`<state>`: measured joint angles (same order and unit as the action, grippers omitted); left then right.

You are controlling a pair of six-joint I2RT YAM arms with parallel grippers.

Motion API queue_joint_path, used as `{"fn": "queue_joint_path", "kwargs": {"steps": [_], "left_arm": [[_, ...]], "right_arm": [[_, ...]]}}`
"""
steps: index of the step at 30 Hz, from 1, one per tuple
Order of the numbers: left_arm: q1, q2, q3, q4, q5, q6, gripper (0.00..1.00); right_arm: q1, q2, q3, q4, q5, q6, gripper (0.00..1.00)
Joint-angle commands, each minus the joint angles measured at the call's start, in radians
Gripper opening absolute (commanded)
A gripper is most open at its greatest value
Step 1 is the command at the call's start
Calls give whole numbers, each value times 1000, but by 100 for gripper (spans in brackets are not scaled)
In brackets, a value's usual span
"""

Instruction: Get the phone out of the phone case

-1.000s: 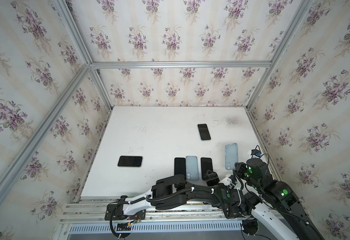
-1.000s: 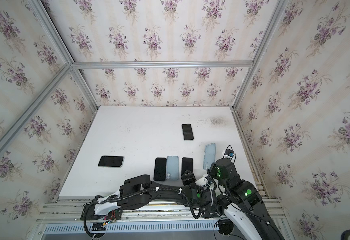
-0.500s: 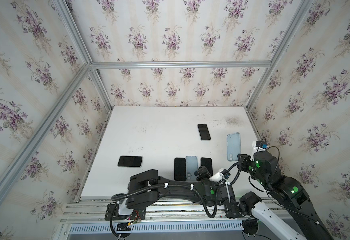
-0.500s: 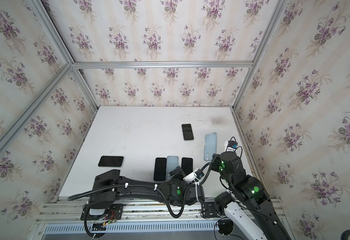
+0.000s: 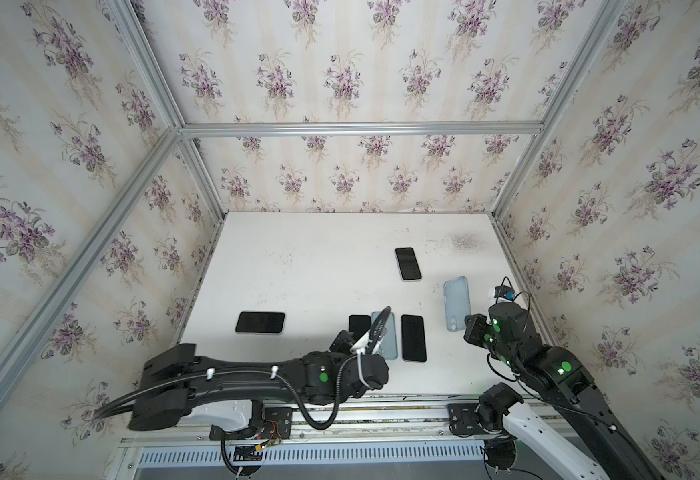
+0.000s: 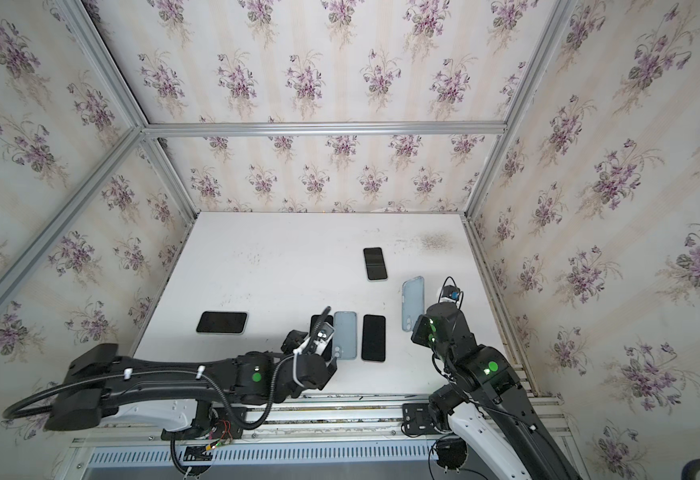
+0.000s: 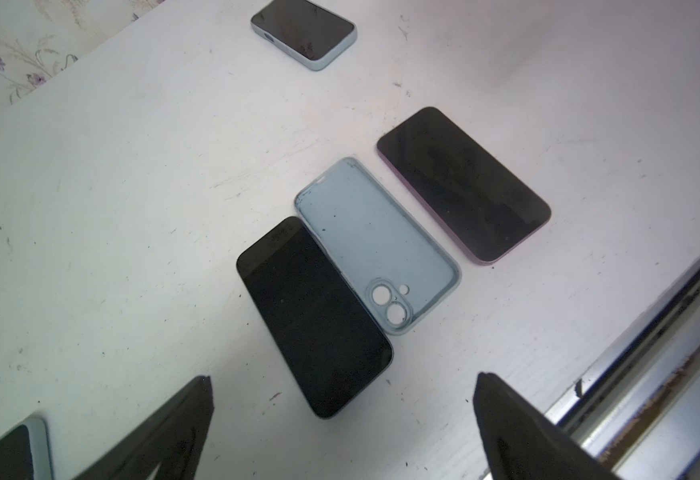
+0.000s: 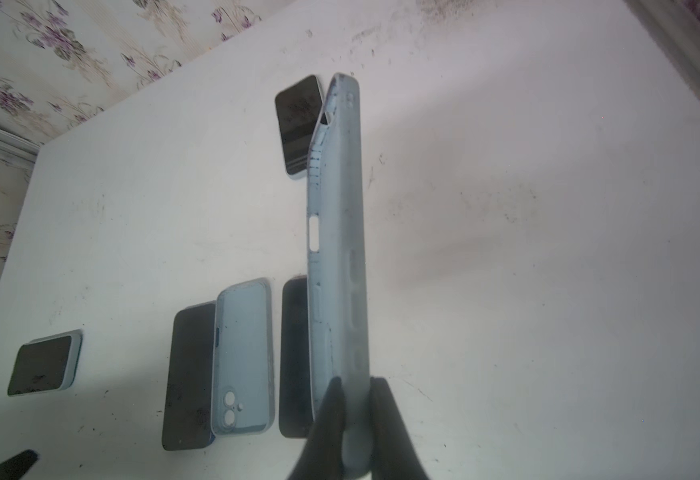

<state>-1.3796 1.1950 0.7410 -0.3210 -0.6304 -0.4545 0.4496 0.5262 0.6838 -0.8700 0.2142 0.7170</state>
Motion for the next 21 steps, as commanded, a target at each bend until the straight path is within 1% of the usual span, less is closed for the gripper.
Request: {"fn": "queue_joint_path", "kwargs": {"steps": [1,6,11,15,21], "left_arm": [[30,-145,-46,92,66,-21,100],[61,-349,-55,59,88,18,100],[73,-474,-3,-15,94,58,100],[74,-543,56,-80,63,93,100],[73,-578,121,-151,32,115,100]], "right_arm": [[0,-13,-71,48,-28,62,0],[0,30,-174,108,-47,94,0],[0,38,-261,183,-61,102,0],[0,46,-321,230,-101,110,0],[0,11,-385,221,-130,123,0]]}}
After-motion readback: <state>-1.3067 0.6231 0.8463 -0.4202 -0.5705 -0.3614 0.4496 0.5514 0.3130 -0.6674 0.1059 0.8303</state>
